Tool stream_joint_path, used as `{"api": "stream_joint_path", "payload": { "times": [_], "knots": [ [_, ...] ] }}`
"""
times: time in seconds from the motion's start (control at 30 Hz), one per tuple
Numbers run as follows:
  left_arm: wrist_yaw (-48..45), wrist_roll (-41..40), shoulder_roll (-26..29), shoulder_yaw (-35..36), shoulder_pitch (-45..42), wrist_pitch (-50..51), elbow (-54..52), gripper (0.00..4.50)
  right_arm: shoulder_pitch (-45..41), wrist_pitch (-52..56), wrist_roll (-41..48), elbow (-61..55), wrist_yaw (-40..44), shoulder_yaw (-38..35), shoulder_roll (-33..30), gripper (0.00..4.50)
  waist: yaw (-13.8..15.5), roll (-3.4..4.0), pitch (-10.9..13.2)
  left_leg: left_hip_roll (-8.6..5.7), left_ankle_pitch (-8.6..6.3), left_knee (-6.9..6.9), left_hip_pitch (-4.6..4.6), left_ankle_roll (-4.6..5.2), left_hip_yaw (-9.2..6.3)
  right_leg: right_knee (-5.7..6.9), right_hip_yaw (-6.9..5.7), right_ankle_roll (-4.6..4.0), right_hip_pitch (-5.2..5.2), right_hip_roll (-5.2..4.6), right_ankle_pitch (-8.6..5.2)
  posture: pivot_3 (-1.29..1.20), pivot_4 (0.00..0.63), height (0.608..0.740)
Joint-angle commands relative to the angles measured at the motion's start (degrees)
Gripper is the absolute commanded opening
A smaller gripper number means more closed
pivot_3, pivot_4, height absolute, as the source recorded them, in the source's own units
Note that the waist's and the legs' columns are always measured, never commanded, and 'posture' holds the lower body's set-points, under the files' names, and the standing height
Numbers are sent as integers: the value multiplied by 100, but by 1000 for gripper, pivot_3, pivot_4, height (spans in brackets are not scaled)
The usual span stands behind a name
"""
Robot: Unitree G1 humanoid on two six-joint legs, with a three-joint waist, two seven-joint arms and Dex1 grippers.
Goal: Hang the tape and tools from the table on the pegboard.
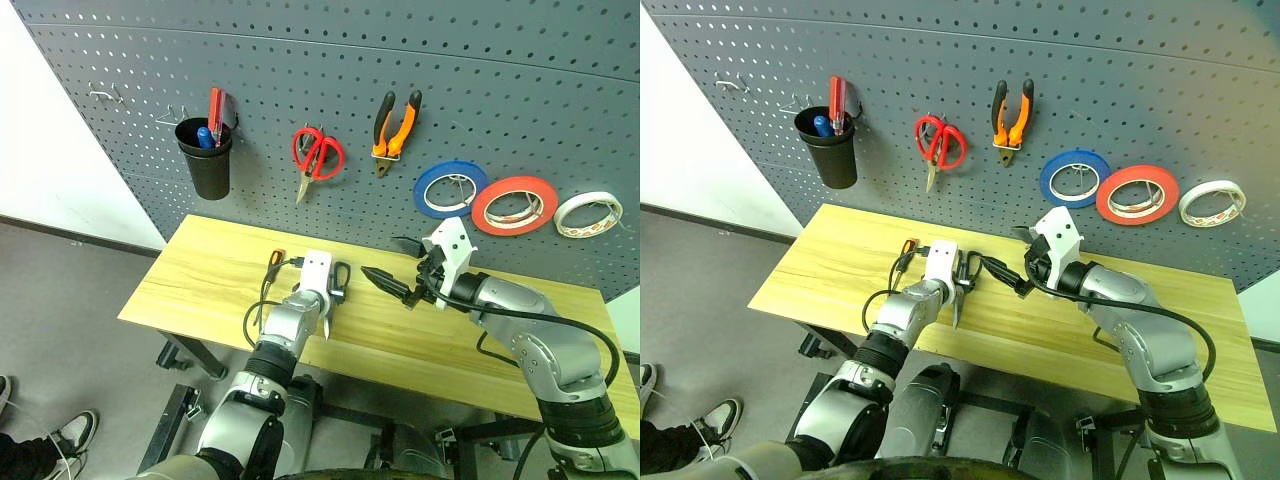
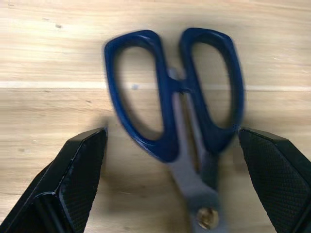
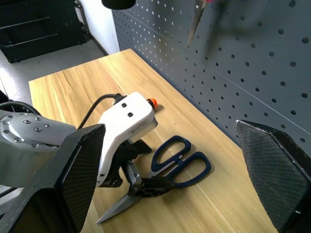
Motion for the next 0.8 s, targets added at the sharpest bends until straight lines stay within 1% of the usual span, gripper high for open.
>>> {"api": "stream_joint_path", "payload": {
  "times": [0.03, 0.17, 0.37, 0.6, 0.8],
  "knots": [
    [140, 67, -300, -111, -156, 235, -39, 4500, -13, -81, -20, -262, -35, -38, 41, 4476, -5, 0, -1, 0, 0, 0, 0, 0, 0, 0, 0, 0, 1, 0, 0, 296, 49, 629],
    [182, 141, -262, -291, -75, 483, -202, 4500, -15, -100, -64, -255, -60, -26, 83, 4476, -4, 0, -1, 0, 0, 0, 1, 0, 1, 1, 1, 0, 2, 0, 0, 300, 49, 629],
    [288, 263, -227, -450, -64, 428, -476, 4500, -34, -128, -119, -239, -93, 30, 158, 4476, 0, -1, -1, 0, 0, 0, 0, 0, 0, 3, 1, 0, 0, 0, 0, 304, 52, 629],
    [591, 159, -388, -189, -252, 441, -369, 4500, -58, -126, -168, -220, -99, 79, 202, 4476, 4, -1, -1, 1, 0, 0, -1, 0, 0, 3, 2, 0, -1, -1, 0, 296, 56, 629],
    [695, 32, -532, -163, -253, 547, -250, 4500, -74, -117, -181, -220, -111, 94, 224, 4476, -2, -1, -1, 1, 0, 1, -1, 0, 0, 3, 2, 0, 0, -1, 0, 285, 60, 629]
  ]
}}
